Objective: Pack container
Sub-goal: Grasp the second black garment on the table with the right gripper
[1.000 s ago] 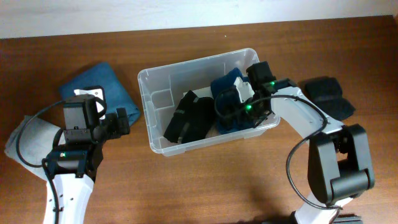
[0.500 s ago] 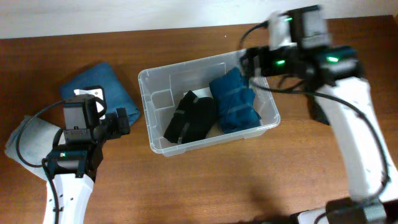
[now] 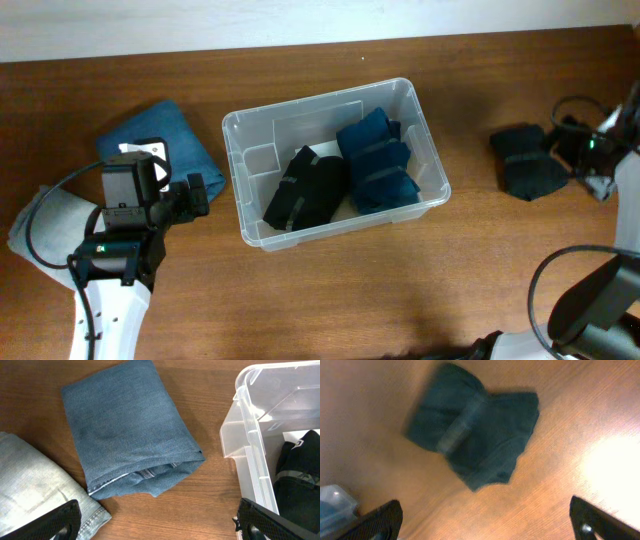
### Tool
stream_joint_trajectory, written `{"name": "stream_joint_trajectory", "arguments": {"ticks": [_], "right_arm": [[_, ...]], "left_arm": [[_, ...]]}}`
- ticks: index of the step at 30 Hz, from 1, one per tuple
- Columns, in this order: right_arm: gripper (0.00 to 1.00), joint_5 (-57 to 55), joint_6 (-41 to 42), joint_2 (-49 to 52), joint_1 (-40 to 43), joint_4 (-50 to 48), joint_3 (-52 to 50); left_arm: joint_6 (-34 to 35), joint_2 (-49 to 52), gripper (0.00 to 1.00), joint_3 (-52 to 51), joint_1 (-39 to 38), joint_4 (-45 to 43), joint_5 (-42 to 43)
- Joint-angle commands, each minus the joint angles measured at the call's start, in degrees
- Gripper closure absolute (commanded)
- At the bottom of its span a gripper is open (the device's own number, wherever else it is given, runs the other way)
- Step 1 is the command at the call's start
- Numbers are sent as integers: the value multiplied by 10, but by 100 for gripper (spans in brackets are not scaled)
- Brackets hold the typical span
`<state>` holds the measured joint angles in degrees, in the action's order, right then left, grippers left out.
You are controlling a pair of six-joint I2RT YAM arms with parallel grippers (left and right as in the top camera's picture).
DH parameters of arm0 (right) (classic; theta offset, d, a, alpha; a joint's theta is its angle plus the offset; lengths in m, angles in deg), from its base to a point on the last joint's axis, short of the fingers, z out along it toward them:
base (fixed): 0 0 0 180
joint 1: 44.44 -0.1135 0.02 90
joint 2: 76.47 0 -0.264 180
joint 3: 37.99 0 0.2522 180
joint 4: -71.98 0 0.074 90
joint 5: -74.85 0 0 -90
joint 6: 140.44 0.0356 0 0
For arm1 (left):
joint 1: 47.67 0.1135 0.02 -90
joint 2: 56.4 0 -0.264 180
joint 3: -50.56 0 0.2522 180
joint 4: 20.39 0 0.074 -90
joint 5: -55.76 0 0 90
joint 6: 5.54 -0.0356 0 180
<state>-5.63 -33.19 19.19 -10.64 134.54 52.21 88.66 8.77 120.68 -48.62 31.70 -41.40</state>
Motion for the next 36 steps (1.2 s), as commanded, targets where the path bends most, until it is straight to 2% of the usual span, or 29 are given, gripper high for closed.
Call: {"name": "stream_joint_trajectory", "arguments": {"ticks": [1,6,8,18,19,20,21,22,23,24,25,26,31,36], "right_arm": [[1,92,-7,13,37,-75,-98],[2,179,-7,14,68,-257,-232],[2,184,-2,15,67,-301,-260],[0,184,11,85,62,-425,-297],[3,186,13,91,62,-433,-297],[7,189,13,96,62,-439,-297],[25,190,12,97,62,-444,-297],[49,191,12,97,62,-448,-297],[68,192,12,97,62,-450,-296],[83,197,12,97,62,-452,-294],[87,205,12,97,62,-452,-292],[96,221,12,96,62,-452,-287],[96,284,12,65,61,-440,-270],[96,306,5,-33,51,-375,-220]], "left_arm": [[5,2,1,11,-1,-1,-6],[5,2,1,11,-1,-1,-6],[5,2,1,11,-1,-1,-6],[5,2,1,11,-1,-1,-6],[5,2,1,11,-1,-1,-6],[5,2,1,11,-1,-1,-6],[5,2,1,11,-1,-1,-6],[5,2,0,11,-1,-1,-6],[5,2,1,11,-1,-1,-6],[5,2,1,11,-1,-1,-6],[5,2,1,11,-1,-1,-6],[5,2,1,11,-1,-1,-6],[5,1,1,11,-1,-1,-6],[5,1,1,11,-1,-1,-6]]}}
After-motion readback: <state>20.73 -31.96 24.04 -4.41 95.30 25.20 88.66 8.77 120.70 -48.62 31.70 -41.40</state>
